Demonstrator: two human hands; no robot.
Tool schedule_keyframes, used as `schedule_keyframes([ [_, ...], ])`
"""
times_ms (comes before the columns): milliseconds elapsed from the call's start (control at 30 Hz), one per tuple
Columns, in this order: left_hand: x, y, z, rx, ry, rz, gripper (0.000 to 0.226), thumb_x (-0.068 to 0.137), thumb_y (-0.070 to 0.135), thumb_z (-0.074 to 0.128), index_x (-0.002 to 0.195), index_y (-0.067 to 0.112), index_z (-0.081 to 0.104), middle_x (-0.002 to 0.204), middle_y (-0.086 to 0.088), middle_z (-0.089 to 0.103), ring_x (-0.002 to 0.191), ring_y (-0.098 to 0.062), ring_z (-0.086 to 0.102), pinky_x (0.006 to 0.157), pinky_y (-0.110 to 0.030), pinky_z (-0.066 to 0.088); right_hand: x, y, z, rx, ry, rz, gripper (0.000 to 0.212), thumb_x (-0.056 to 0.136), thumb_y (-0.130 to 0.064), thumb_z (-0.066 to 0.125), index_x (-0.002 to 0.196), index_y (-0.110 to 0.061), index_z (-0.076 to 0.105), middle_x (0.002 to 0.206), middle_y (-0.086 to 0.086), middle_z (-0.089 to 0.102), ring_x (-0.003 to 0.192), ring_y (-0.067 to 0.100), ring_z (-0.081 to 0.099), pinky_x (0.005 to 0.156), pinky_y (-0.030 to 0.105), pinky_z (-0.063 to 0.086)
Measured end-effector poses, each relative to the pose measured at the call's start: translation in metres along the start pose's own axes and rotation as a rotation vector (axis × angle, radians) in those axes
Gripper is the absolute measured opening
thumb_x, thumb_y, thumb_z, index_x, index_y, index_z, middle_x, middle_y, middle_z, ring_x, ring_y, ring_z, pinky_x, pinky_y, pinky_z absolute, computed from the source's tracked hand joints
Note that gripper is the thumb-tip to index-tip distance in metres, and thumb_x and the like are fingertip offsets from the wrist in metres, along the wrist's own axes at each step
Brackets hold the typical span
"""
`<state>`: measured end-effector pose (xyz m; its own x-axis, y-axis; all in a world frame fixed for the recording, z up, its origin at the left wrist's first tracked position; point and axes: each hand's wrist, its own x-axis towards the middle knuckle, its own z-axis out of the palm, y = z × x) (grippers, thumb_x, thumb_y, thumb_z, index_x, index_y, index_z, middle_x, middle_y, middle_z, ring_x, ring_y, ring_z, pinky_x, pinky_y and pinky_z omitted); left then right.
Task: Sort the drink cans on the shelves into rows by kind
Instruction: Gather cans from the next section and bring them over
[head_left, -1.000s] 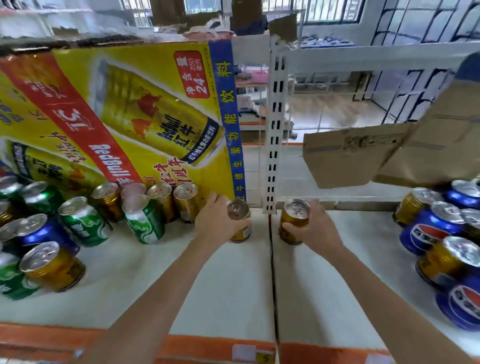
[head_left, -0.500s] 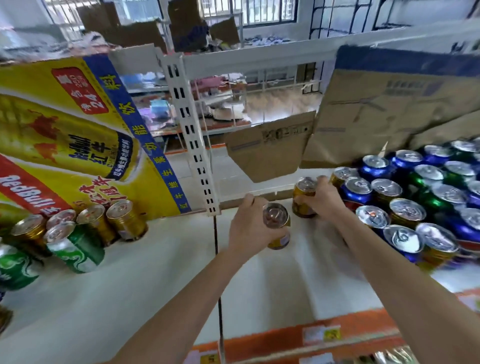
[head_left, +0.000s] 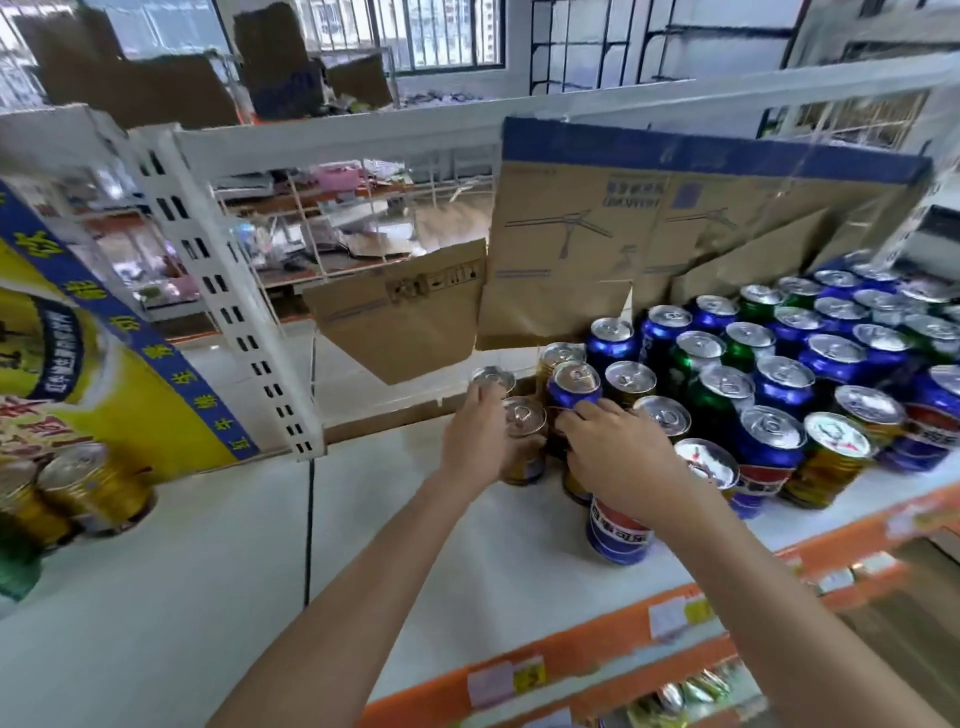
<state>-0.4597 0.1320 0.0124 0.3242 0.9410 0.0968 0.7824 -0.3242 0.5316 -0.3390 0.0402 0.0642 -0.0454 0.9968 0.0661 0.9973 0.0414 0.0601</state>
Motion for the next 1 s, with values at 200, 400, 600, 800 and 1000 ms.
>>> schedule_keyframes([
  [200,-0.052,-0.016,-0.033,0.053,-0.019,-0.002,0.060,0.084,0.043,0.065,0.134,0.023,0.039,0.137,0.002,0.042,0.124,-0.016,0.044,0.099,-0.030,0.041,-0.014,-0.005,0.015,0.146,0.038,-0.102,0.040,0.096,-0.031,0.040,0.134,-0.020,0.042,0.136,0.000,0.046,0.129,0.023,0.037,0.106,0.037,0.029],
  [400,-0.137,-0.078,-0.080,0.291,-0.043,-0.113,0.054,0.091,0.043,0.053,0.139,0.024,0.036,0.134,0.002,0.040,0.124,-0.017,0.038,0.103,-0.027,0.031,-0.016,-0.037,0.036,0.392,0.101,-0.209,0.030,0.080,-0.028,0.058,0.106,-0.014,0.066,0.101,0.002,0.067,0.094,0.027,0.065,0.076,0.041,0.051],
  [600,-0.212,-0.123,-0.117,0.314,0.095,-0.420,0.052,0.090,0.040,0.056,0.136,0.020,0.043,0.130,-0.001,0.044,0.122,-0.022,0.042,0.099,-0.033,0.033,-0.013,-0.084,0.070,0.555,-0.079,-0.273,0.039,0.091,-0.026,0.054,0.130,-0.018,0.052,0.126,0.000,0.054,0.119,0.021,0.049,0.097,0.035,0.039],
  [800,-0.261,-0.158,-0.134,0.220,0.209,-0.584,0.049,0.091,0.039,0.055,0.135,0.022,0.042,0.128,0.002,0.043,0.120,-0.016,0.044,0.096,-0.027,0.034,-0.006,-0.140,0.081,0.558,-0.157,-0.379,0.044,0.094,-0.031,0.048,0.136,-0.022,0.041,0.129,-0.003,0.045,0.121,0.015,0.043,0.099,0.029,0.036],
  [1000,-0.308,-0.208,-0.157,0.132,0.355,-0.713,0.049,0.085,0.032,0.066,0.129,0.015,0.051,0.121,-0.003,0.050,0.109,-0.022,0.053,0.085,-0.027,0.039,0.003,-0.188,0.074,0.593,-0.127,-0.404,0.042,0.094,-0.031,0.050,0.135,-0.023,0.042,0.125,-0.006,0.047,0.119,0.012,0.044,0.096,0.025,0.036],
])
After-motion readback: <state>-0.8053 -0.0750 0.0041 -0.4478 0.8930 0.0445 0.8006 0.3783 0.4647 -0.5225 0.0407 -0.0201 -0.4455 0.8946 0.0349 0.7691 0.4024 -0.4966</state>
